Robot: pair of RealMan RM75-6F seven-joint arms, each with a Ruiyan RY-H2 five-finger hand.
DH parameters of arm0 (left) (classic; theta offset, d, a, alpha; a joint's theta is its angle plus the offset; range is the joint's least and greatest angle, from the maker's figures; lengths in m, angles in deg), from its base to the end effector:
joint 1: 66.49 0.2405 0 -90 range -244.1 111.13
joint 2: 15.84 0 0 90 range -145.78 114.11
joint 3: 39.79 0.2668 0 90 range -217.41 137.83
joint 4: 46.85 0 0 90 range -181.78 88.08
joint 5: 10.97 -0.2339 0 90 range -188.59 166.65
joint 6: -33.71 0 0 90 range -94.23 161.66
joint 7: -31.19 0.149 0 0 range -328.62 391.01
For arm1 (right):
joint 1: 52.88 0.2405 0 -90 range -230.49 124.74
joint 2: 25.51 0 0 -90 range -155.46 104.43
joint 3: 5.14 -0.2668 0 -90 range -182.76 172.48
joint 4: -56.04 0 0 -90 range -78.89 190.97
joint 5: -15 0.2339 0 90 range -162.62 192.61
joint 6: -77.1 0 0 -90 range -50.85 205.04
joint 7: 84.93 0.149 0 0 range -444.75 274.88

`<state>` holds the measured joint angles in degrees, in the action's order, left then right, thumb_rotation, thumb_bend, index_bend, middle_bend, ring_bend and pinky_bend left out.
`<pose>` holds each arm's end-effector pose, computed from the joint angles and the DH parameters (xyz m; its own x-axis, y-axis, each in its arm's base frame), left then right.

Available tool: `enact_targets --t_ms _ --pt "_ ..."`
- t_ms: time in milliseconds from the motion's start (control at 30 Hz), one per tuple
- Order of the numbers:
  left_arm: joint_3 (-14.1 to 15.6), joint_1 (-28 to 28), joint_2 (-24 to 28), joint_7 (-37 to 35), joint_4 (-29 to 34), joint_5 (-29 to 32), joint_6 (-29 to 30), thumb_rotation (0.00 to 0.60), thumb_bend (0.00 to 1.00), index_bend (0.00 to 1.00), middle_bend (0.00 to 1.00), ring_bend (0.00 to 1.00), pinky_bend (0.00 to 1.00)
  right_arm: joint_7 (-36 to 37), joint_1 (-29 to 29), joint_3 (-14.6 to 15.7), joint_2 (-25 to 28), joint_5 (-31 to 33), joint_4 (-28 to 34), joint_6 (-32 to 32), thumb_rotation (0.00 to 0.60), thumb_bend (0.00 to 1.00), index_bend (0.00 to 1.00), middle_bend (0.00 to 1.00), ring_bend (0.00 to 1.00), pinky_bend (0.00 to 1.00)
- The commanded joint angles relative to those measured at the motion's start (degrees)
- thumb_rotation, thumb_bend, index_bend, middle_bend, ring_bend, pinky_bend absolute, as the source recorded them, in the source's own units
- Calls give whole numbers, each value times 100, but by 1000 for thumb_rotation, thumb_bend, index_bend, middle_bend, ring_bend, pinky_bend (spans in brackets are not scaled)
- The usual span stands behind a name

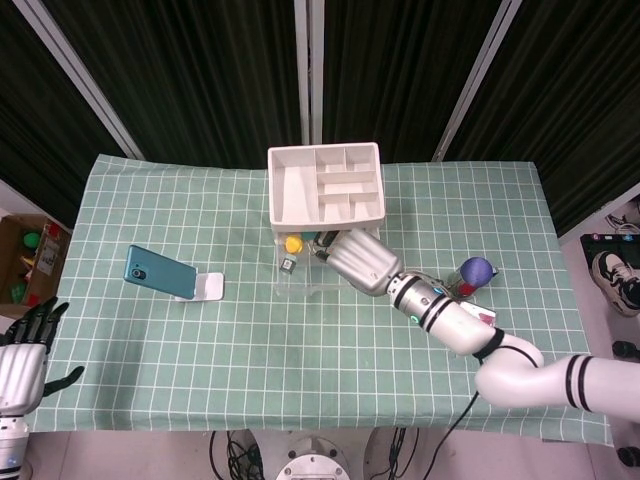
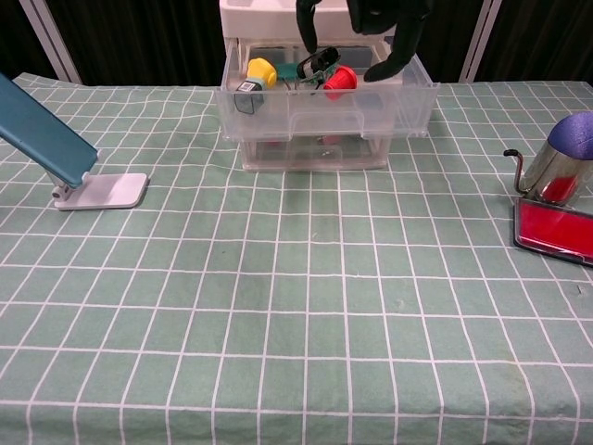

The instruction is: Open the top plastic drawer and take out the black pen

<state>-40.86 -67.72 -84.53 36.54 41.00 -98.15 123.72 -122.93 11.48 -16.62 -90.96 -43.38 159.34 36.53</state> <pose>-0.3440 0.1606 0.1285 0.4814 -0.0244 0.8762 0.8764 0.0326 -0.4806 -0.0161 -0.3811 0.0421 0.7977 0.0283 0.6024 -0.4015 -0.7204 0.5655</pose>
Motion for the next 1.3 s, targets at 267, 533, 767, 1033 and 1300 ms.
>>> enact_targets --t_ms 267,533,767,1033,1300 --pt "-23 39 -66 -116 -119 61 0 600 0 118 73 85 197 -1253 611 653 -1011 135 -1130 -394 600 175 334 914 883 909" --pt "-20 54 -83 -149 -159 64 -10 600 0 118 73 85 197 -1271 591 751 -1111 67 -1305 -492 600 176 333 914 886 915" --pt "-27 59 -93 -146 -158 59 -9 600 0 118 74 85 196 -1282 574 787 -1313 -20 -1628 -592 600 192 464 924 900 925" --pt "-26 88 -58 -145 -146 46 27 600 0 118 74 86 196 -785 350 654 -1232 -607 -1466 -1041 600 256 673 947 927 958" --pt "-40 70 -17 -112 -96 -4 39 600 0 118 74 86 197 419 -343 680 -584 -1988 -126 -2069 600 267 666 947 927 958"
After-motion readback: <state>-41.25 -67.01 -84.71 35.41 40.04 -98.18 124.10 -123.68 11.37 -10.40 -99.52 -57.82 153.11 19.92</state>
